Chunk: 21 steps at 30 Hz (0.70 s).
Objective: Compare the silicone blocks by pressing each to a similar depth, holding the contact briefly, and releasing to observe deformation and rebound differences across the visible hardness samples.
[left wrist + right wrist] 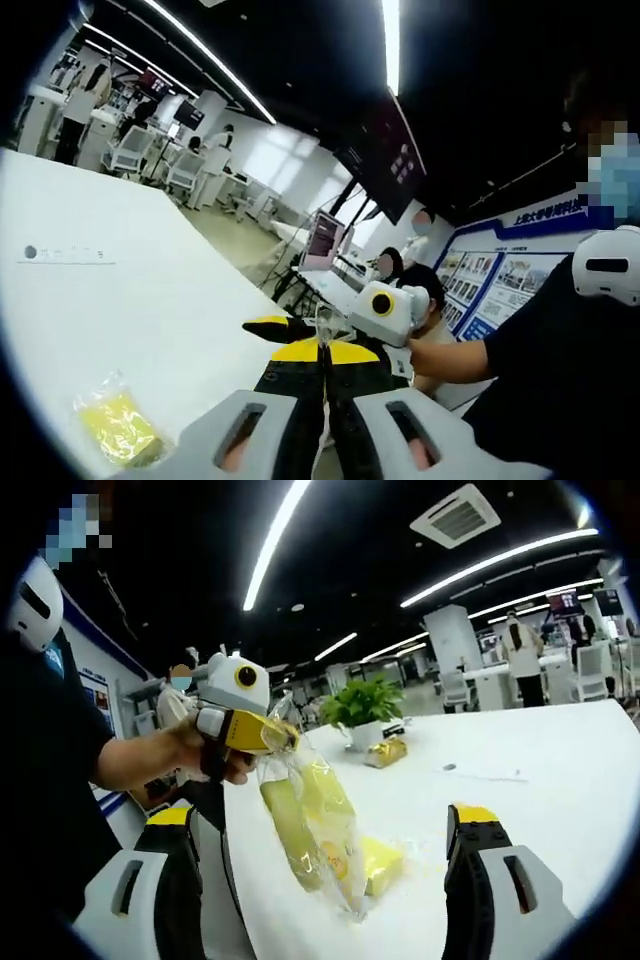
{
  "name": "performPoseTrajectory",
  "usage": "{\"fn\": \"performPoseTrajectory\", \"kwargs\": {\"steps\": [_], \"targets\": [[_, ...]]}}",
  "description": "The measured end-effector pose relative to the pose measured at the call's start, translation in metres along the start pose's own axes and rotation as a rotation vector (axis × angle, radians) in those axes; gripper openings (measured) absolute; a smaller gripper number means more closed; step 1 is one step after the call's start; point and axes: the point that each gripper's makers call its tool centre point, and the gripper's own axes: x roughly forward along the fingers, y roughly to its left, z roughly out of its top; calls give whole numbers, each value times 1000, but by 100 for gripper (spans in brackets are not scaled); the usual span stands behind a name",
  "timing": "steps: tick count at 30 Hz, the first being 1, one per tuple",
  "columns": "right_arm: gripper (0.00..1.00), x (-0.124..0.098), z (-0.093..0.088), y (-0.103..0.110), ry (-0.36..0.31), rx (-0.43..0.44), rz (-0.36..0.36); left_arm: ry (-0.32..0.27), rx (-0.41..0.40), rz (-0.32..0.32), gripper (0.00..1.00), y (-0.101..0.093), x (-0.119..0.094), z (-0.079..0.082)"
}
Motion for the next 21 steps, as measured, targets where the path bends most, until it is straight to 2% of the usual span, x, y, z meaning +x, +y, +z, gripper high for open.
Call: {"fn": "performPoseTrajectory", "kwargs": {"steps": [3,7,11,16,21], "targets": [[96,-13,2,-9,7,-68,-56,-9,-30,10,0,5,1,-2],[96,-29,-2,-14,29,-64,-75,-9,-51,24,0,11,3,-6],[91,-42,-4,-16,34,-63,-91,-8,-73,29,0,15,6,-9],[89,-56,-1,-5,22,-28,-65,2,-87,35,0,18,11,-13],[85,-71,1,7,23,-47,-76,13,-106,23,0,20,16,-17]]}}
